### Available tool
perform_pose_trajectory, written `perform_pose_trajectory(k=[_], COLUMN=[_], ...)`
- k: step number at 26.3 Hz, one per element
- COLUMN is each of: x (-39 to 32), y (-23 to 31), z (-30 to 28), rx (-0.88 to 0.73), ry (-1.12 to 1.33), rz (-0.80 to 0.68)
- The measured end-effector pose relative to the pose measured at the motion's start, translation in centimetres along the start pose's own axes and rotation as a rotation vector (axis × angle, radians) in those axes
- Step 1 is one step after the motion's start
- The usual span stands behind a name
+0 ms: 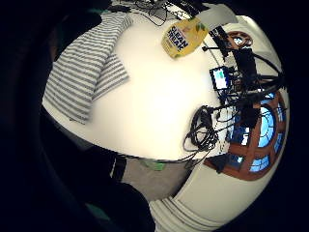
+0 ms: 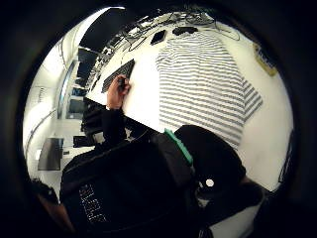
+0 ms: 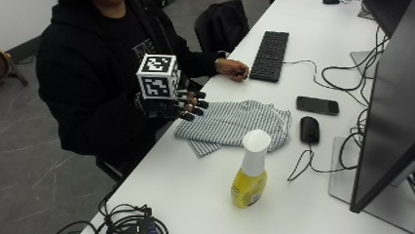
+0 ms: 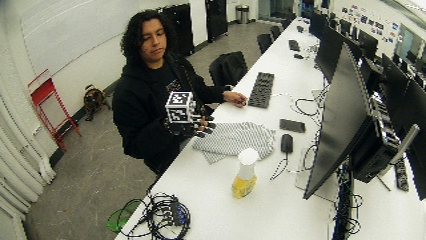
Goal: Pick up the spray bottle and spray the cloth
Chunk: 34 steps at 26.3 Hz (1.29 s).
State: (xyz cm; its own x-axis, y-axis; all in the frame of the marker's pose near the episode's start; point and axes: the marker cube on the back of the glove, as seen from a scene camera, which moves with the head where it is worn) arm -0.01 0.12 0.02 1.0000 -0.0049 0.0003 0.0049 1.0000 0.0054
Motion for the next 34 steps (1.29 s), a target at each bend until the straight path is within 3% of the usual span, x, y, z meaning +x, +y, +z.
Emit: perform_pose_trajectory(k=[18,34], x=[1.0,5.8], y=[0.2,-3.9], z=[-0.3,-1.6], rx=[0.011,0.089], ry=[-0.019,-0.051], rz=[0.022,0.250])
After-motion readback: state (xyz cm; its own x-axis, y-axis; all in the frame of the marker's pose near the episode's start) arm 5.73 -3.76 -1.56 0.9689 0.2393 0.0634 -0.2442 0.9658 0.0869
